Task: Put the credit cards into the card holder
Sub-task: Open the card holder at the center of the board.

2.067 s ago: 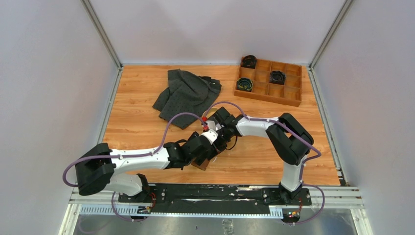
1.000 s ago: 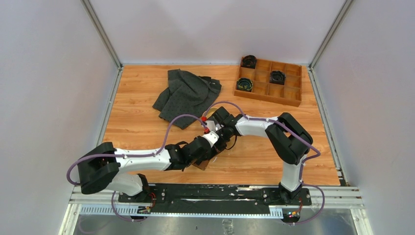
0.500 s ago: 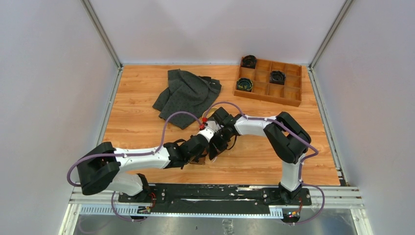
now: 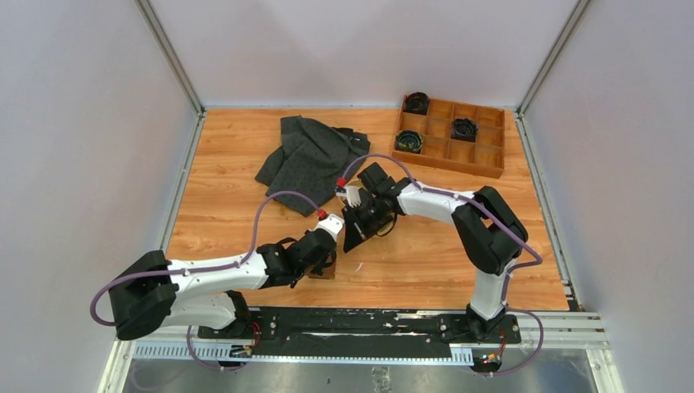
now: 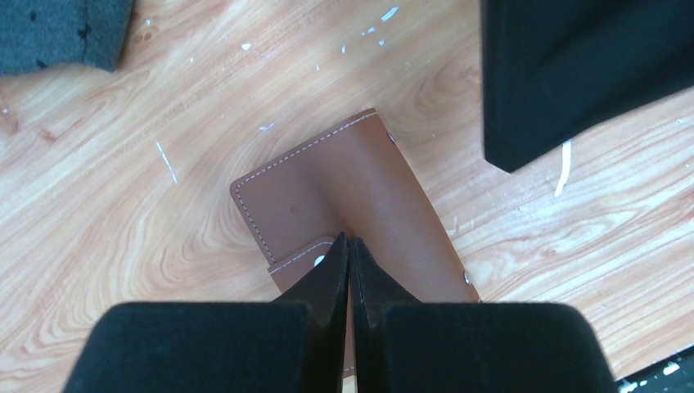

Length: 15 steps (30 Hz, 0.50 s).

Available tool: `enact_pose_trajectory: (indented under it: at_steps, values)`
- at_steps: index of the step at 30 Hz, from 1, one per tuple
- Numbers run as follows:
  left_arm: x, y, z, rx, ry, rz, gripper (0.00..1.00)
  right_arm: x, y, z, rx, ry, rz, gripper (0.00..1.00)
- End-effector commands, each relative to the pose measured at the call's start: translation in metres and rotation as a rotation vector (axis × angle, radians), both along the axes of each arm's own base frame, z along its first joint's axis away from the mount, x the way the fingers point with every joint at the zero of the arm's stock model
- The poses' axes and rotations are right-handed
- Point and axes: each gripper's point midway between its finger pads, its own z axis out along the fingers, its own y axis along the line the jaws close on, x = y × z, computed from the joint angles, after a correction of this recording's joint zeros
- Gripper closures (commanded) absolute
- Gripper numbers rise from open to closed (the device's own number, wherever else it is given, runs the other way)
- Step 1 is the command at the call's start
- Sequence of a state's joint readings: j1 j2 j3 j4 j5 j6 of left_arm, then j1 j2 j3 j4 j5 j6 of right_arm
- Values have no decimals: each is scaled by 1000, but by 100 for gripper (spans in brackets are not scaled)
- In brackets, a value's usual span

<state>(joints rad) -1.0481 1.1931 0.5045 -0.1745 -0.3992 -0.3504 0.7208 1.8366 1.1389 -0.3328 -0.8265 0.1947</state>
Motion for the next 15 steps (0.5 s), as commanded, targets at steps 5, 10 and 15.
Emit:
enact_pose_trajectory:
  at_steps: [5, 10, 15]
  values:
    - [-4, 4, 3, -95, 2, 55, 100, 16, 36, 16, 88, 117, -27, 91]
    - [-5, 3, 5, -122, -5, 56, 100, 9, 49, -5, 44, 147, -15, 92]
    - [-5, 4, 5, -129, -7, 58, 100, 9, 56, -18, 19, 168, -18, 93]
